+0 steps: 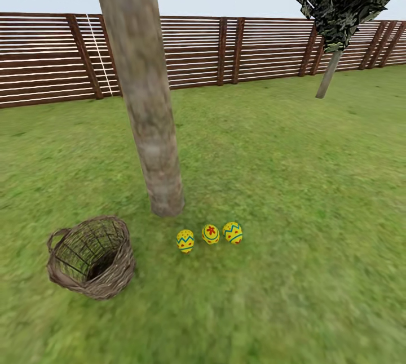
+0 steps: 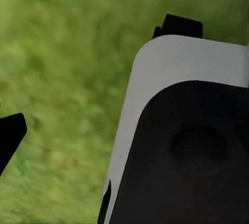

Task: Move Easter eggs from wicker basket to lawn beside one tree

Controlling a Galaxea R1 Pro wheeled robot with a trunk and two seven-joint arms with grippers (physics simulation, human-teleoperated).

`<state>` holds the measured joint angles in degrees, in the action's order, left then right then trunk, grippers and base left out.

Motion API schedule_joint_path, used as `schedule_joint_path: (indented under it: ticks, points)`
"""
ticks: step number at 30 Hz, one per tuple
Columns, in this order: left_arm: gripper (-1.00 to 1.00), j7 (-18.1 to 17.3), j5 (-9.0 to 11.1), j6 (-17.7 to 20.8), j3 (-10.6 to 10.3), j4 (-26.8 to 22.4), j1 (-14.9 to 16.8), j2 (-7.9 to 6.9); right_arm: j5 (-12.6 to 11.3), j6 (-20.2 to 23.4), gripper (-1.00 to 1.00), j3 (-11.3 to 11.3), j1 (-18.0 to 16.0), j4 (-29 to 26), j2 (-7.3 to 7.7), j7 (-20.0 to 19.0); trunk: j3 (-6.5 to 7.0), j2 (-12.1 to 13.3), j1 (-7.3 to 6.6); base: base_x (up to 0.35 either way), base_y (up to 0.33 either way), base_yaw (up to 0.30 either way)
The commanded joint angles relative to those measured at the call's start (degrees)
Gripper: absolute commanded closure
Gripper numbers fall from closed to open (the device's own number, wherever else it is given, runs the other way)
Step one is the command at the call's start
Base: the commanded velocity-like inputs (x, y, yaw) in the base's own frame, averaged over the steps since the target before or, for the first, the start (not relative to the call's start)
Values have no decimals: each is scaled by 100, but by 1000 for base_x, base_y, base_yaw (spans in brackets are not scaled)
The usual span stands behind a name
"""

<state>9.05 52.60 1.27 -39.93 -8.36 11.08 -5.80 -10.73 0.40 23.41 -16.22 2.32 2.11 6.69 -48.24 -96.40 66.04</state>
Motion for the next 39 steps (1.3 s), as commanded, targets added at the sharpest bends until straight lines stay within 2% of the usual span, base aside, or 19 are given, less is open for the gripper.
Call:
schedule_joint_path:
  ticks: [1, 6, 13, 39]
  points:
    - [-100, 43, 45, 5, -48, -16, 0, -26, -59, 4, -100, 49, -4, 6, -6, 8, -4, -2, -1, 0, 0, 0]
    - [-100, 46, 45, -8, -44, 297, 3, -45, -56, 4, -100, 49, -4, 5, -2, 8, -4, -2, -1, 0, 0, 0]
    - [-100, 44, 41, -12, -44, 435, 0, -229, -61, 4, -100, 49, -4, 5, -1, 8, -4, -2, -1, 0, 0, 0]
    - [-100, 44, 46, -12, -42, 438, 2, -230, -61, 4, -100, 49, -4, 5, 0, 8, -4, -2, -1, 0, 0, 0]
